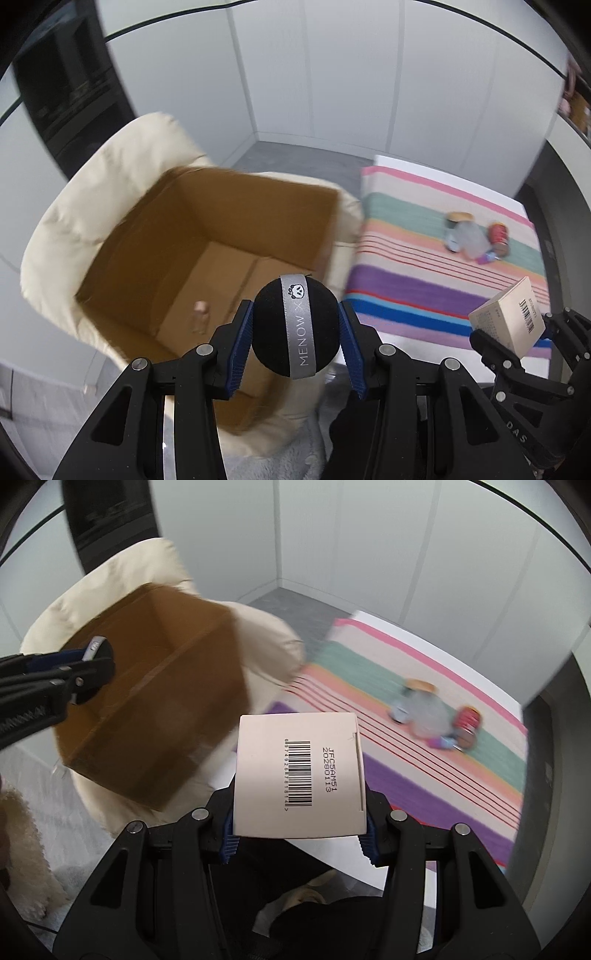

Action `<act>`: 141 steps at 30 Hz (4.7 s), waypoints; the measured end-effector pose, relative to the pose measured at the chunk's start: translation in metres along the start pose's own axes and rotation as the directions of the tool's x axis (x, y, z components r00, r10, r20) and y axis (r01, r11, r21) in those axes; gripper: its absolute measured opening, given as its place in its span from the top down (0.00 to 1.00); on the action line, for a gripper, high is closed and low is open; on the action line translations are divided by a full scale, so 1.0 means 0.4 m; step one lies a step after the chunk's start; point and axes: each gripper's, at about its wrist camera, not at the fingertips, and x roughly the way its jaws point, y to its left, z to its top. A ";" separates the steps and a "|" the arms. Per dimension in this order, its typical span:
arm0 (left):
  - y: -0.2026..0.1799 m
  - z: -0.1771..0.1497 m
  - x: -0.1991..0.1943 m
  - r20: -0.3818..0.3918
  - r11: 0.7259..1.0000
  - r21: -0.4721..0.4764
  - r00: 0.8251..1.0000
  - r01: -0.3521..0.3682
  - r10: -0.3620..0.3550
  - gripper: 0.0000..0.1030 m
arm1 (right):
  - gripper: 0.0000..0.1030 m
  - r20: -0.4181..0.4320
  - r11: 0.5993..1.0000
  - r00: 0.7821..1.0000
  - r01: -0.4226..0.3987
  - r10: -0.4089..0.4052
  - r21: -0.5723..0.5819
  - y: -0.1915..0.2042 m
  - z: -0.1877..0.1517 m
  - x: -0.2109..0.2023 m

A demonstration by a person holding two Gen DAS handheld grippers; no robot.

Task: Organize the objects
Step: 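Lift the black puff and barcode box and carry them toward the cardboard box, then open both tools to drop the puff and barcode box into the box, then withdraw both tools from the box back toward the striped cloth, then grasp the clear plastic case with the left tool while the right tool grasps the red can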

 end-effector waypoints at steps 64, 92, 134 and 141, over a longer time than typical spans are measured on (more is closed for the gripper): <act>0.239 -0.111 0.019 -0.160 0.980 -0.181 0.986 -0.082 0.053 0.17 | 0.08 -0.034 0.995 0.996 -0.086 0.085 -0.046 0.200 0.006 0.060; -0.300 -0.032 -0.011 -0.047 0.972 0.211 0.995 0.100 -0.092 0.17 | 0.08 -0.039 0.926 0.979 0.203 -0.201 0.319 -0.314 -0.187 -0.089; -0.799 0.155 0.537 -0.181 0.912 0.298 0.955 0.282 -0.236 0.15 | 0.08 -0.015 0.834 0.991 0.121 -0.134 0.539 -0.836 -0.028 0.427; -0.811 0.150 0.574 -0.222 0.915 0.264 0.942 0.305 -0.250 0.15 | 0.45 -0.071 0.862 0.992 0.123 -0.101 0.492 -0.839 0.011 0.545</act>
